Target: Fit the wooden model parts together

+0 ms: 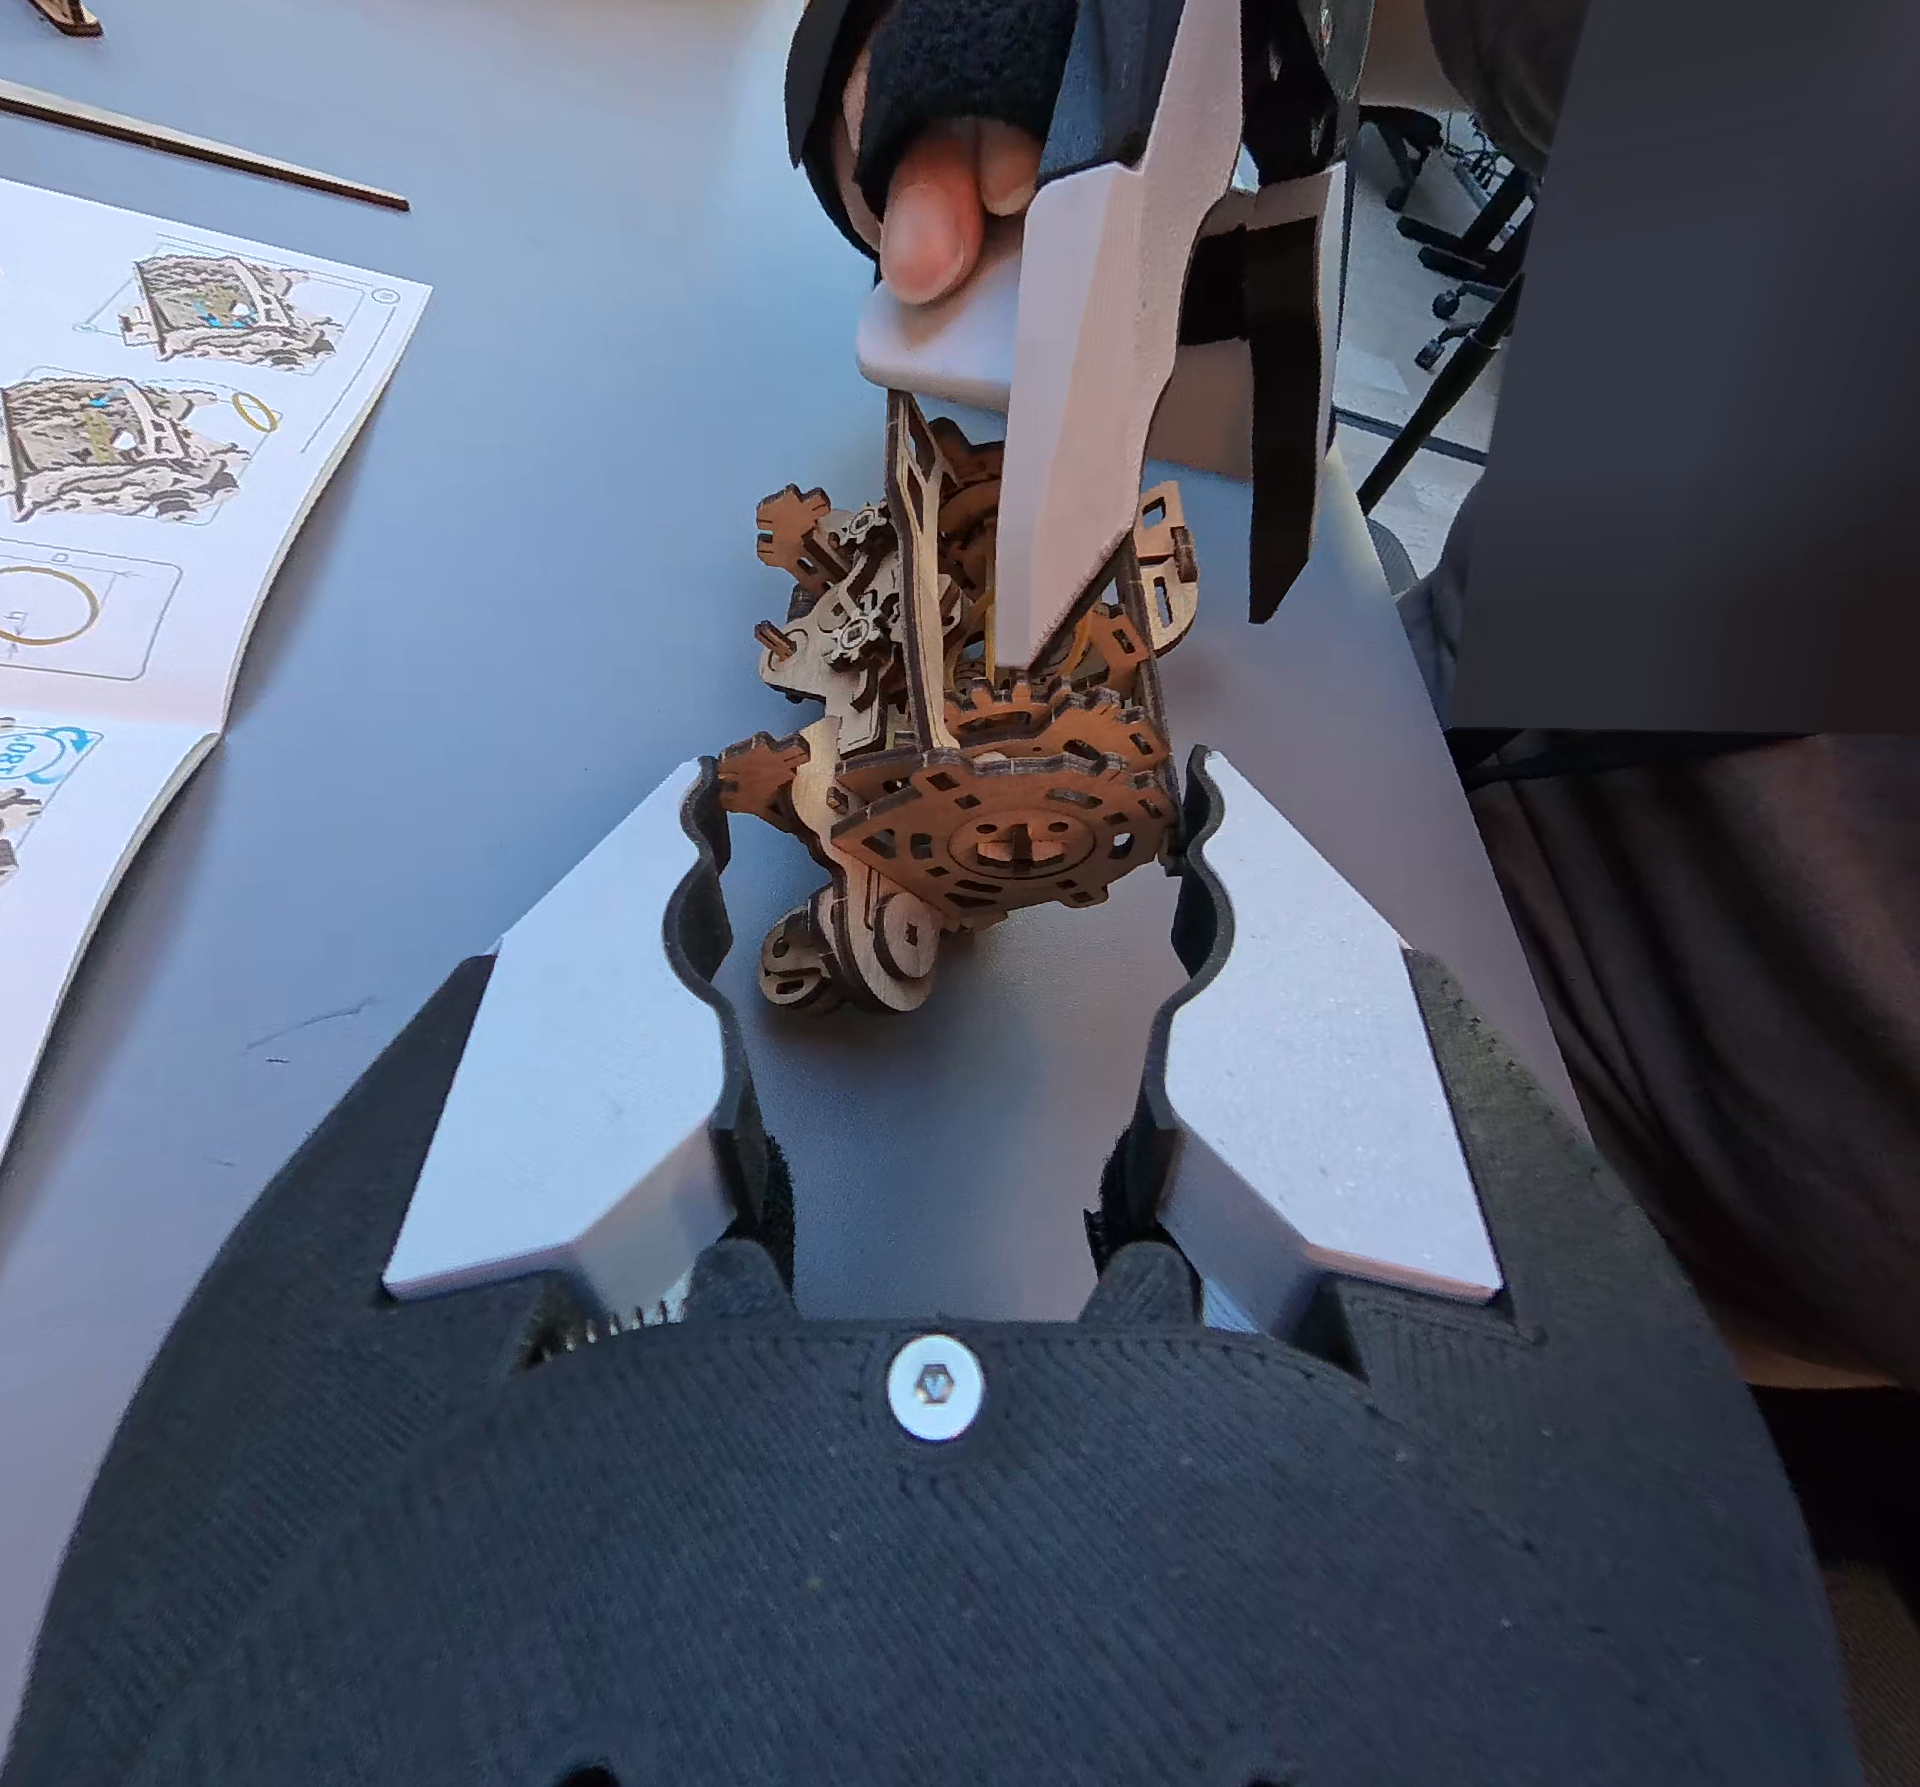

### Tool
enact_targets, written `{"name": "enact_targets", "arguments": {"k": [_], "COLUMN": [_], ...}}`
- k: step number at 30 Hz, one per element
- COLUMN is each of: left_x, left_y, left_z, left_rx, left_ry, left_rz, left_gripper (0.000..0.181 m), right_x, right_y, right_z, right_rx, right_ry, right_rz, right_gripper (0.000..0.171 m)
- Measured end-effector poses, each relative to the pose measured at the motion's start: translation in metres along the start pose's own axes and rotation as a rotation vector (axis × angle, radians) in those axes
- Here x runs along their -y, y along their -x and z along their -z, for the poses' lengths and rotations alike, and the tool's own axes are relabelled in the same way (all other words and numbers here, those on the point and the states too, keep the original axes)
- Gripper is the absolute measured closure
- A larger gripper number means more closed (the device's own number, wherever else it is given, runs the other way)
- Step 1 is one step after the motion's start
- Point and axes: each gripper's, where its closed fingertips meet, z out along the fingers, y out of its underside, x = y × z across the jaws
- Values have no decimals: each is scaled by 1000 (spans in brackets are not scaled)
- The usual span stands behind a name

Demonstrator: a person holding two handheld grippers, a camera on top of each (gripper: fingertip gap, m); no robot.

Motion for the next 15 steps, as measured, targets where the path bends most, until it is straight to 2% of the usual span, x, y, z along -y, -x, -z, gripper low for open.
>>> {"name": "enact_targets", "arguments": {"k": [4, 6, 7, 10, 12, 13, 15], "left_x": [0, 0, 0, 0, 0, 1, 1], "left_y": [0, 0, 0, 0, 1, 2, 4], "left_z": [0, 0, 0, 0, 0, 0, 0], "left_rx": [0, 1, 2, 8, 16, 27, 36], "left_ry": [0, 0, 0, -1, -2, -6, -11], "left_rz": [0, -2, -3, -5, -5, 2, 15], "left_gripper": [95, 95, 95, 95, 95, 95, 95], "right_x": [-6, 2, 4, 1, -40, -82, -162], "right_y": [-3, -11, -17, -54, -92, -109, -114], "right_z": [1, 11, 21, 84, 147, 177, 205], "right_rx": [-7, -43, -82, -312, -550, -683, -778], "right_ry": [37, -6, -23, -154, -192, -124, 70], "right_rz": [-10, -47, -64, -219, -425, -594, -915], "right_gripper": [36, 35, 35, 59, 75, 83, 96]}}
